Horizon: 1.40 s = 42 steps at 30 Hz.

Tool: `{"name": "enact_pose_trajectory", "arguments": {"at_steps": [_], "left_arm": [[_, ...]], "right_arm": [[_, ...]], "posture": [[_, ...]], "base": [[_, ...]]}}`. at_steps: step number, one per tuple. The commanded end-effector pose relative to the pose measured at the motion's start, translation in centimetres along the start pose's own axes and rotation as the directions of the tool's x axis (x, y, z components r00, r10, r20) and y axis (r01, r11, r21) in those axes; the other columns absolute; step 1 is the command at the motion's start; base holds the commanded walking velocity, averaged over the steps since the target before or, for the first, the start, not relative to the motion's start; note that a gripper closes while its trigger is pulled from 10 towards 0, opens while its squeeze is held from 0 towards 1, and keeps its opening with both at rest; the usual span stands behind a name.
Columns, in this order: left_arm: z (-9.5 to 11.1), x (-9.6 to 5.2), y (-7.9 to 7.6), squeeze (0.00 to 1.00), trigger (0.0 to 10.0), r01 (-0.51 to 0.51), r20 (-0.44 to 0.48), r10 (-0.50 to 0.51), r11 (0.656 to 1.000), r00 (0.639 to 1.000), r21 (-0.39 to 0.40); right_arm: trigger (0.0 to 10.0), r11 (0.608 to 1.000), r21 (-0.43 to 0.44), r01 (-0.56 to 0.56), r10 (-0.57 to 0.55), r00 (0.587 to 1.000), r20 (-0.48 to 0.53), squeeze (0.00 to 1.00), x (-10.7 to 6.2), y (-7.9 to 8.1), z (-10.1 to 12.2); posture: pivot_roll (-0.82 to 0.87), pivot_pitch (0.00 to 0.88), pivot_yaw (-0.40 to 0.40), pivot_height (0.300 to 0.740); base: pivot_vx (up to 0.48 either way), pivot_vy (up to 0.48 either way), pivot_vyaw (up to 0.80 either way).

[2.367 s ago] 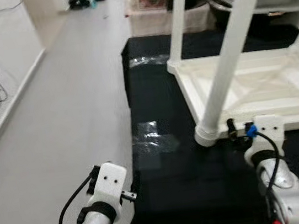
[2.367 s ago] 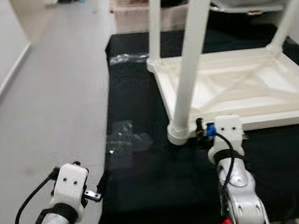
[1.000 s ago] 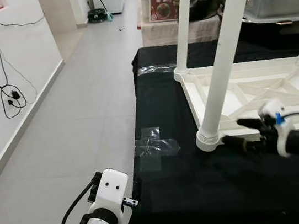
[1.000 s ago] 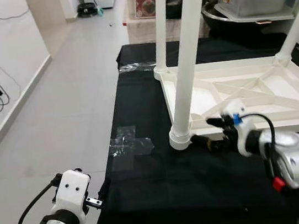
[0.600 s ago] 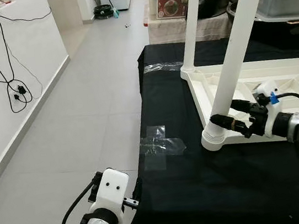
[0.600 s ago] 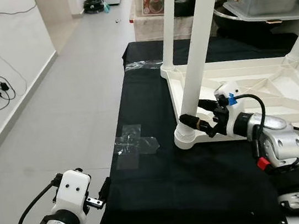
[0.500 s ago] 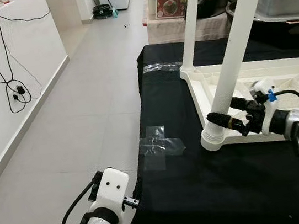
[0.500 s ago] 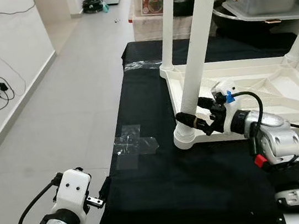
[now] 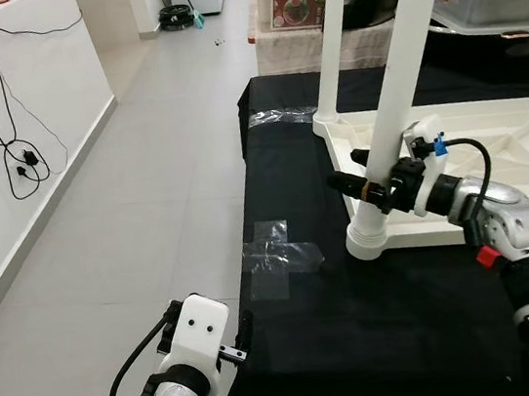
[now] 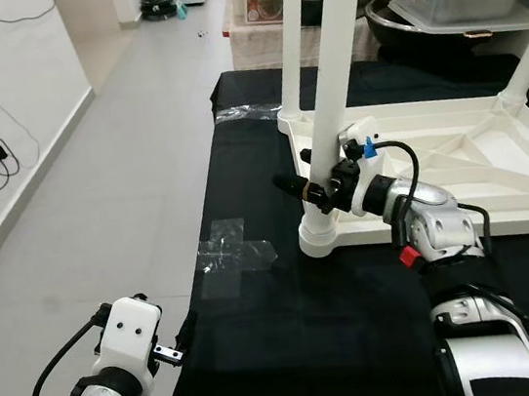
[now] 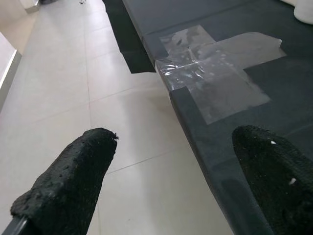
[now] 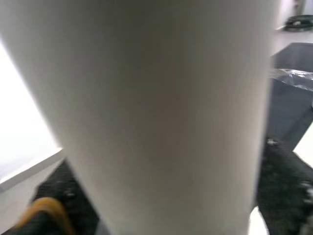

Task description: Building children table

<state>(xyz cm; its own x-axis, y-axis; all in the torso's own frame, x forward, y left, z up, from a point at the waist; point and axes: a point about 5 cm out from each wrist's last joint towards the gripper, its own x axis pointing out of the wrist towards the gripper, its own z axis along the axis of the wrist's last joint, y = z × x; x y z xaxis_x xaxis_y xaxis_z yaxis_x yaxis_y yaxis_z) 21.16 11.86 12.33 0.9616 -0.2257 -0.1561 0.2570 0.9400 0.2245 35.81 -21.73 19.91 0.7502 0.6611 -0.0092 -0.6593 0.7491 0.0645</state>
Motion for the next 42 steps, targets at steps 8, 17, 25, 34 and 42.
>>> {"name": "enact_pose_trajectory", "arguments": {"at_steps": [8, 17, 25, 34, 42], "left_arm": [[-0.3, 0.0, -0.2, 0.00, 10.0, 0.005, -0.021, -0.005, 1.000, 1.000, -0.001], [-0.5, -0.1, -0.2, 0.00, 10.0, 0.012, -0.015, -0.012, 1.000, 1.000, 0.001], [-0.6, -0.2, -0.3, 0.00, 10.0, 0.018, -0.023, -0.018, 1.000, 1.000, 0.002], [-0.7, -0.2, -0.4, 0.00, 10.0, 0.021, -0.025, -0.021, 1.000, 0.999, -0.002], [-0.9, -0.3, -0.5, 0.00, 10.0, 0.025, -0.026, -0.025, 1.000, 0.999, -0.009]], "right_arm": [[0.0, 0.972, 0.030, 0.231, -0.233, 0.969, 0.078, 0.00, 0.2, 0.1, -0.4], [0.0, 0.533, 0.044, 0.845, -0.843, 0.526, 0.114, 0.00, -1.5, 4.1, -1.4], [0.0, 0.404, 0.158, 0.901, -0.910, 0.413, -0.025, 0.00, 0.7, 9.1, -3.4], [10.0, 0.591, 0.184, 0.786, -0.805, 0.589, 0.070, 1.00, 2.2, 10.0, -2.0], [10.0, 0.755, 0.042, 0.655, -0.643, 0.725, 0.247, 0.00, 0.0, 6.2, 0.3]], "posture": [[0.11, 0.084, -0.065, 0.740], [0.10, 0.062, -0.061, 0.740], [0.12, 0.053, -0.066, 0.740], [0.11, 0.046, -0.069, 0.740], [0.10, 0.020, -0.070, 0.740]], "base": [[0.000, 0.000, 0.00], [0.000, 0.000, 0.00], [0.000, 0.000, 0.00], [0.000, 0.000, 0.00], [0.000, 0.000, 0.00]]}}
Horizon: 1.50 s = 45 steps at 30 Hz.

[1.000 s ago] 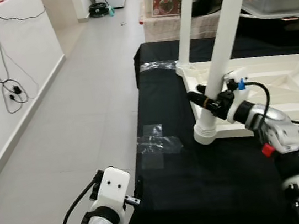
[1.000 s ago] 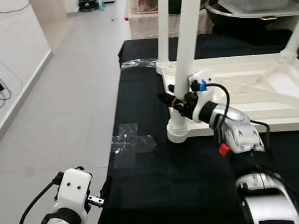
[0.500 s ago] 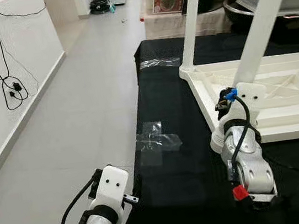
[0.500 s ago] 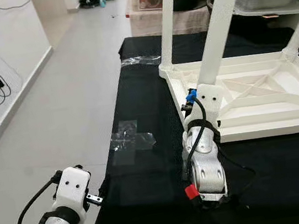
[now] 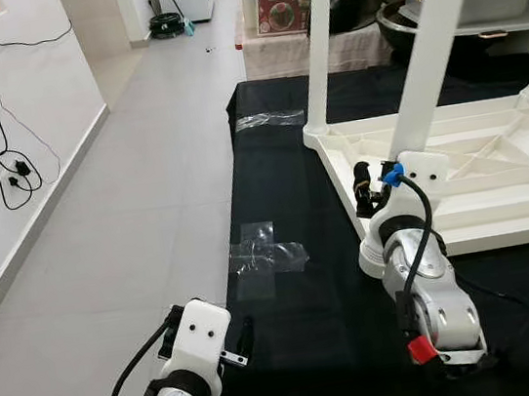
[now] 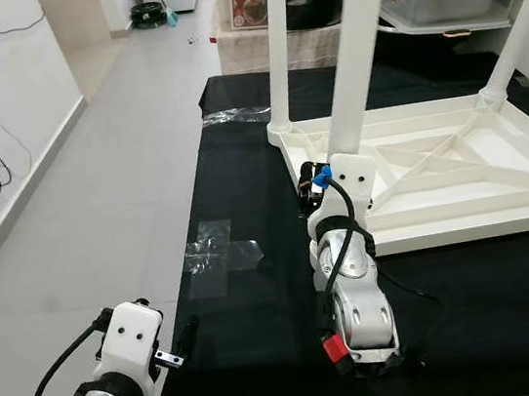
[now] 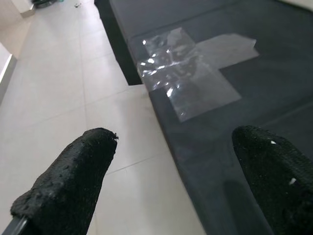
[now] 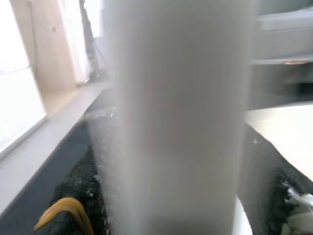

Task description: Building children table

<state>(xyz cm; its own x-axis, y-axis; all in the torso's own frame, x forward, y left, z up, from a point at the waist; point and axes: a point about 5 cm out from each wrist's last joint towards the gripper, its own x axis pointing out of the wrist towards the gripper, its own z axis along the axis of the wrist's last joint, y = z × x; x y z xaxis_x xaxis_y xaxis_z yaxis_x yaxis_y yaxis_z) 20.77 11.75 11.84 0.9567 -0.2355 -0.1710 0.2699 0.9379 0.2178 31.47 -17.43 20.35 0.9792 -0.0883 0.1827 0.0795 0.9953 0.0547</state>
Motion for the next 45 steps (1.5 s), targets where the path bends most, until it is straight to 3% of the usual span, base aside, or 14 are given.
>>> {"name": "enact_pose_trajectory", "arguments": {"at_steps": [1, 3, 4, 9, 11, 13, 20, 21, 24, 25, 34, 35, 43, 45], "left_arm": [[-0.4, 0.0, -0.2, 0.00, 10.0, 0.011, -0.014, -0.011, 1.000, 1.000, -0.004], [-0.5, 0.0, -0.3, 0.00, 10.0, 0.013, -0.014, -0.013, 1.000, 1.000, -0.004], [-0.5, 0.0, -0.5, 0.00, 10.0, 0.021, -0.013, -0.021, 1.000, 1.000, -0.006], [-0.6, 0.0, -0.6, 0.00, 10.0, 0.025, -0.013, -0.026, 1.000, 1.000, -0.005], [-0.5, 0.0, -0.7, 0.00, 10.0, 0.026, -0.012, -0.026, 1.000, 1.000, -0.005], [-0.5, 0.0, -0.7, 0.00, 10.0, 0.019, -0.012, -0.019, 1.000, 1.000, -0.003], [-0.4, -0.3, -0.6, 0.00, 10.0, 0.017, -0.010, -0.017, 1.000, 1.000, -0.006], [-0.1, -0.4, -0.6, 0.00, 10.0, 0.023, 0.014, -0.023, 1.000, 1.000, -0.019], [0.3, -0.7, -0.6, 0.00, 10.0, 0.034, 0.051, -0.032, 0.999, 0.998, -0.036], [1.4, -1.1, -1.0, 0.00, 10.0, 0.067, 0.139, -0.065, 0.998, 0.988, -0.013], [4.5, -2.5, -2.2, 0.00, 10.0, 0.105, 0.345, -0.122, 0.992, 0.931, 0.068], [5.1, -2.9, -2.3, 0.00, 10.0, 0.124, 0.361, -0.135, 0.991, 0.923, 0.052], [5.7, -3.5, -2.5, 0.00, 10.0, 0.149, 0.375, -0.146, 0.989, 0.916, 0.023], [6.2, -3.5, -2.5, 0.00, 10.0, 0.144, 0.383, -0.138, 0.990, 0.914, 0.013]], "right_arm": [[10.0, 0.996, 0.045, -0.077, 0.076, 0.997, 0.012, 0.00, 0.3, 0.4, 0.2], [10.0, 0.981, 0.060, -0.184, 0.183, 0.983, 0.030, 0.00, 0.9, -0.3, 0.5], [10.0, 0.888, 0.123, -0.444, 0.449, 0.893, -0.020, 0.00, 1.9, -1.5, 0.4], [10.0, 0.778, 0.155, -0.609, 0.623, 0.780, -0.058, 0.00, 2.2, -1.9, 0.3], [10.0, 0.685, 0.181, -0.705, 0.725, 0.685, -0.076, 0.00, 2.2, -1.6, 0.2], [10.0, 0.471, 0.269, -0.840, 0.882, 0.456, -0.119, 0.00, 2.6, -0.6, -0.3], [10.0, 0.256, 0.309, -0.916, 0.967, 0.240, -0.087, 0.00, 3.2, 0.7, 0.0], [5.3, 0.222, 0.313, -0.923, 0.975, 0.211, -0.069, 0.00, 3.4, 1.3, 0.1], [5.3, 0.173, 0.324, -0.930, 0.985, 0.166, -0.048, 0.00, 3.9, 1.7, 0.2], [0.0, 0.217, 0.319, -0.923, 0.976, 0.209, -0.059, 0.00, 4.3, 2.2, -0.1], [0.0, 0.398, 0.266, -0.878, 0.917, 0.369, -0.152, 0.00, 3.7, 2.3, -2.3], [0.0, 0.598, 0.205, -0.775, 0.800, 0.560, -0.216, 0.00, 3.7, 1.2, -3.2], [0.0, 0.908, 0.124, -0.400, 0.419, 0.861, -0.287, 0.00, 3.5, -0.6, -4.4], [0.0, 0.997, 0.050, -0.059, 0.072, 0.947, -0.314, 0.00, 2.3, -1.9, -4.8]], "posture": [[0.10, 0.020, -0.070, 0.740], [0.10, 0.018, -0.069, 0.740], [0.10, 0.003, -0.076, 0.740], [0.11, 0.002, -0.083, 0.740], [0.11, 0.004, -0.084, 0.740], [0.13, 0.010, -0.094, 0.740], [0.15, 0.020, -0.098, 0.740], [0.16, 0.027, -0.098, 0.740], [0.16, 0.027, -0.098, 0.740], [0.16, 0.034, -0.097, 0.740], [0.15, 0.049, -0.101, 0.740], [0.14, 0.049, -0.104, 0.740], [0.12, 0.048, -0.099, 0.740], [0.11, 0.043, -0.097, 0.740]], "base": [[0.000, 0.000, 0.00], [0.000, 0.000, 0.00], [0.000, 0.000, 0.00], [0.000, 0.000, 0.00], [0.000, 0.000, 0.00], [0.000, 0.000, 0.00], [0.000, 0.000, 0.00], [0.000, 0.000, 0.00], [0.000, 0.000, 0.00], [0.000, 0.000, 0.00], [0.000, 0.000, 0.00], [0.000, 0.000, 0.00], [0.000, 0.000, 0.00], [0.000, 0.000, 0.00]]}}
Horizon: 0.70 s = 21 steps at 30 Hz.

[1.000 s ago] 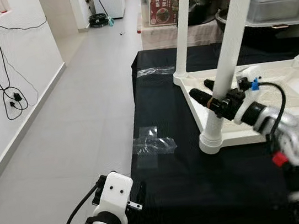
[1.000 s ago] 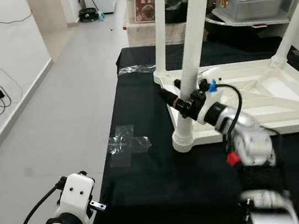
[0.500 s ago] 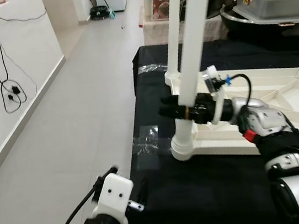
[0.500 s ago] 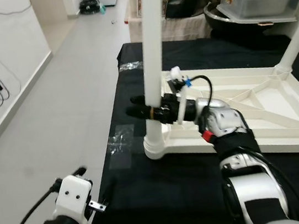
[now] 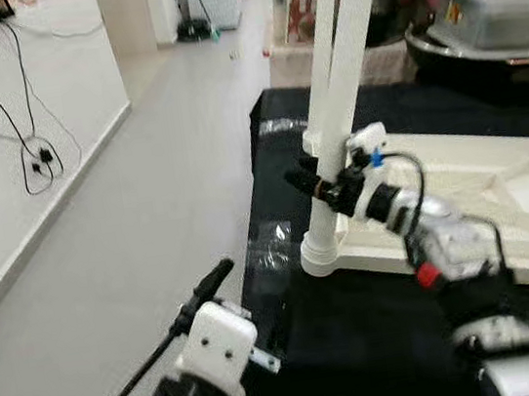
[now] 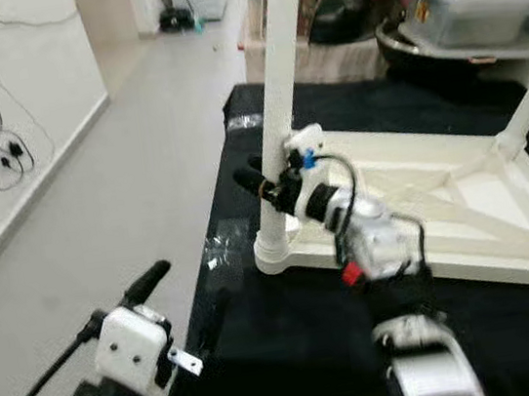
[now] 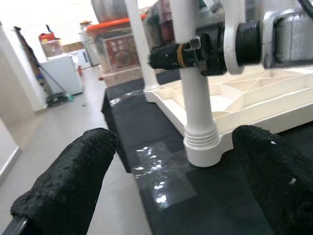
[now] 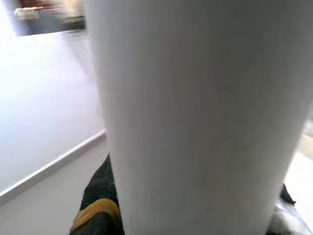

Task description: Building children table

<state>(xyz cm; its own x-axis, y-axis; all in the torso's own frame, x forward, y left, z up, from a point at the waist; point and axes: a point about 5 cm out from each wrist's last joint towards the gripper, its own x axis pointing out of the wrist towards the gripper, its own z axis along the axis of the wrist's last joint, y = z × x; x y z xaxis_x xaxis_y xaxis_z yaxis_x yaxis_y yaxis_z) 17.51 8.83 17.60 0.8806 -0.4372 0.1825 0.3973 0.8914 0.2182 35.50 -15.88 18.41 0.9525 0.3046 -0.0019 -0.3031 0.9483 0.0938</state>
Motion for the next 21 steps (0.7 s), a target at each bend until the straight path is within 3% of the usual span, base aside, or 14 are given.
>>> {"name": "enact_pose_trajectory", "arguments": {"at_steps": [1, 2, 3, 4, 5, 7, 12, 13, 15, 16, 18, 21], "left_arm": [[0.3, 0.0, -0.1, 0.00, 10.0, 0.005, 0.000, -0.005, 1.000, 1.000, -0.016], [0.3, 0.0, -0.1, 0.00, 10.0, 0.005, 0.000, -0.005, 1.000, 1.000, -0.016], [0.5, 0.1, -0.1, 0.00, 10.0, -0.003, 0.008, 0.003, 1.000, 1.000, -0.016], [0.6, 0.2, -0.1, 0.00, 10.0, -0.012, 0.014, 0.012, 1.000, 1.000, -0.014], [0.6, 0.2, -0.1, 0.00, 10.0, -0.012, 0.014, 0.012, 1.000, 1.000, -0.014], [0.6, 0.3, -0.1, 0.00, 10.0, -0.027, 0.012, 0.028, 0.999, 1.000, -0.018], [0.5, 0.2, 0.0, 0.00, 10.0, -0.034, 0.002, 0.034, 0.999, 0.999, -0.019], [0.4, 0.2, -0.2, 0.00, 10.0, -0.026, -0.004, 0.026, 0.999, 1.000, -0.024], [0.5, 0.2, -0.3, 0.00, 10.0, -0.021, -0.006, 0.021, 0.999, 1.000, -0.027], [0.5, 0.1, -0.4, 0.00, 10.0, -0.013, -0.010, 0.013, 0.999, 1.000, -0.035], [0.5, 0.1, -0.6, 0.00, 10.0, -0.004, -0.012, 0.004, 0.999, 1.000, -0.041], [0.5, 0.1, -0.7, 0.00, 10.0, 0.003, -0.016, -0.004, 0.999, 1.000, -0.048]], "right_arm": [[0.0, 0.949, 0.004, 0.315, -0.313, 0.944, -0.100, 0.00, -2.0, -3.2, -2.2], [0.0, 0.949, 0.004, 0.315, -0.313, 0.944, -0.100, 0.00, -2.0, -3.2, -2.2], [0.0, 0.881, 0.018, 0.473, -0.470, 0.878, -0.095, 0.00, -3.2, -3.1, -2.5], [0.0, 0.808, 0.046, 0.588, -0.582, 0.808, -0.096, 0.00, -4.1, -1.9, -2.8], [0.0, 0.808, 0.046, 0.588, -0.582, 0.808, -0.096, 0.00, -4.1, -1.9, -2.8], [0.0, 0.739, 0.092, 0.668, -0.661, 0.744, -0.094, 0.00, -4.9, 0.1, -2.7], [0.0, 0.745, 0.093, 0.661, -0.657, 0.750, -0.075, 0.00, -4.5, 1.5, -2.2], [10.0, 0.790, 0.137, 0.598, -0.601, 0.799, -0.024, 0.00, -3.6, 2.6, -1.7], [10.0, 0.801, 0.159, 0.577, -0.584, 0.811, -0.003, 0.00, -3.4, 3.0, -1.4], [10.0, 0.834, 0.169, 0.526, -0.540, 0.841, 0.047, 1.00, -3.1, 3.2, -1.0], [10.0, 0.855, 0.155, 0.496, -0.513, 0.853, 0.101, 1.00, -3.0, 3.4, -0.3], [10.0, 0.840, 0.108, 0.532, -0.543, 0.828, 0.139, 1.00, -3.1, 1.5, 0.2]], "posture": [[0.11, 0.043, -0.097, 0.740], [0.11, 0.043, -0.097, 0.740], [0.12, 0.044, -0.101, 0.740], [0.12, 0.040, -0.099, 0.740], [0.12, 0.040, -0.099, 0.740], [0.13, 0.039, -0.105, 0.740], [0.12, 0.042, -0.105, 0.740], [0.12, 0.047, -0.104, 0.740], [0.12, 0.048, -0.105, 0.740], [0.12, 0.051, -0.103, 0.740], [0.12, 0.051, -0.103, 0.740], [0.12, 0.052, -0.106, 0.740]], "base": [[0.000, 0.000, 0.00], [0.000, 0.000, 0.00], [0.000, 0.000, 0.00], [0.000, 0.000, 0.00], [0.000, 0.000, 0.00], [0.000, 0.000, 0.00], [0.000, 0.000, 0.00], [0.000, 0.000, 0.00], [0.000, 0.000, 0.00], [0.000, 0.000, 0.00], [0.000, 0.000, 0.00], [0.000, 0.000, 0.00]]}}
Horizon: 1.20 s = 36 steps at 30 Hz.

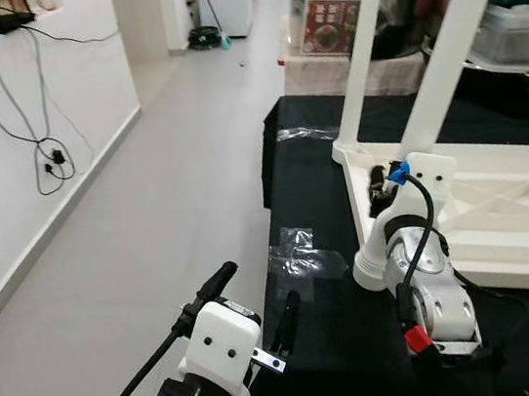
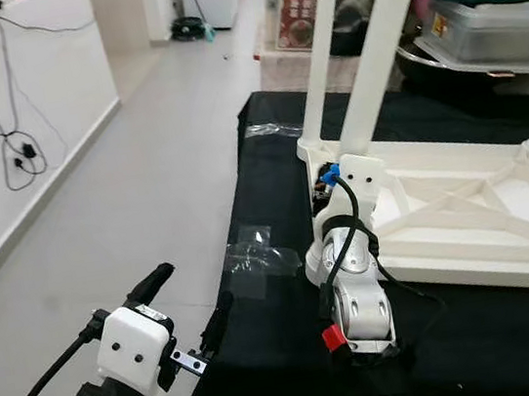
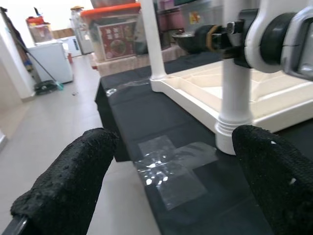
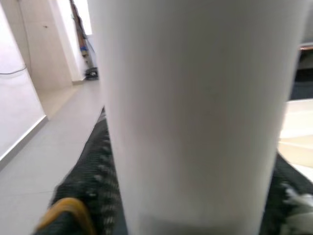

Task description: Building children table

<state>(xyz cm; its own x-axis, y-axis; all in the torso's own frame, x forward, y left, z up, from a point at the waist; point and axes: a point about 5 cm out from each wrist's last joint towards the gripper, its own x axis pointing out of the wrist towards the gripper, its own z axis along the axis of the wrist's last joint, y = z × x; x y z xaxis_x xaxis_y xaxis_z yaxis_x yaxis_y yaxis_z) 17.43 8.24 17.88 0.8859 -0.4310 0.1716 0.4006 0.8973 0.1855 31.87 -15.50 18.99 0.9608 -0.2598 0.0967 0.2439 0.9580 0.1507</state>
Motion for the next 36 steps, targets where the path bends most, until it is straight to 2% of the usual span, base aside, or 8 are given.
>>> {"name": "enact_pose_trajectory", "arguments": {"at_steps": [1, 2, 12, 20, 24, 25, 31, 36], "left_arm": [[0.2, -0.2, -0.2, 0.00, 10.0, 0.009, -0.004, -0.009, 1.000, 1.000, -0.015], [0.1, -0.2, -0.3, 0.00, 10.0, 0.013, -0.010, -0.014, 1.000, 1.000, -0.019], [-0.1, -0.2, -0.8, 0.00, 10.0, 0.036, -0.025, -0.037, 0.999, 0.999, -0.029], [-0.2, -0.3, -1.0, 0.00, 10.0, 0.073, -0.041, -0.074, 0.997, 0.996, -0.030], [-0.2, -0.3, -1.0, 0.00, 10.0, 0.074, -0.043, -0.075, 0.997, 0.996, -0.029], [-0.3, -0.3, -1.0, 0.00, 10.0, 0.073, -0.044, -0.074, 0.997, 0.996, -0.029], [-0.3, -0.4, -1.0, 0.00, 10.0, 0.071, -0.048, -0.072, 0.997, 0.996, -0.027], [-0.4, -0.5, -0.9, 0.00, 10.0, 0.064, -0.053, -0.065, 0.998, 0.996, -0.024]], "right_arm": [[10.0, 0.999, 0.033, 0.017, -0.017, 1.000, -0.008, 1.00, 0.1, 0.1, -0.3], [10.0, 0.999, 0.047, -0.021, 0.021, 1.000, 0.000, 0.00, 0.8, -0.5, 0.0], [10.0, 0.810, 0.183, -0.558, 0.566, 0.824, 0.005, 0.00, 4.4, -3.5, 1.7], [10.0, 0.260, 0.211, -0.942, 0.960, 0.229, -0.163, 0.00, 2.3, -2.3, 1.0], [10.0, 0.142, 0.223, -0.964, 0.981, 0.107, -0.161, 0.00, 2.8, -0.9, 1.0], [0.7, 0.173, 0.203, -0.964, 0.976, 0.141, -0.165, 0.00, 3.4, -0.4, 1.0], [0.0, 0.312, 0.165, -0.936, 0.943, 0.283, -0.178, 0.00, 4.8, 0.6, 0.6], [0.0, 0.592, 0.106, -0.799, 0.803, 0.574, -0.159, 0.00, 5.8, -0.6, 0.1]], "posture": [[0.12, 0.052, -0.106, 0.740], [0.12, 0.052, -0.105, 0.740], [0.12, 0.051, -0.106, 0.740], [0.14, 0.049, -0.109, 0.740], [0.15, 0.050, -0.111, 0.740], [0.15, 0.053, -0.113, 0.740], [0.15, 0.049, -0.115, 0.740], [0.14, 0.053, -0.114, 0.740]], "base": [[0.000, 0.000, 0.00], [0.000, 0.000, 0.00], [0.000, 0.000, 0.00], [0.000, 0.000, 0.00], [0.000, 0.000, 0.00], [0.000, 0.000, 0.00], [0.000, 0.000, 0.00], [0.000, 0.000, 0.00]]}}
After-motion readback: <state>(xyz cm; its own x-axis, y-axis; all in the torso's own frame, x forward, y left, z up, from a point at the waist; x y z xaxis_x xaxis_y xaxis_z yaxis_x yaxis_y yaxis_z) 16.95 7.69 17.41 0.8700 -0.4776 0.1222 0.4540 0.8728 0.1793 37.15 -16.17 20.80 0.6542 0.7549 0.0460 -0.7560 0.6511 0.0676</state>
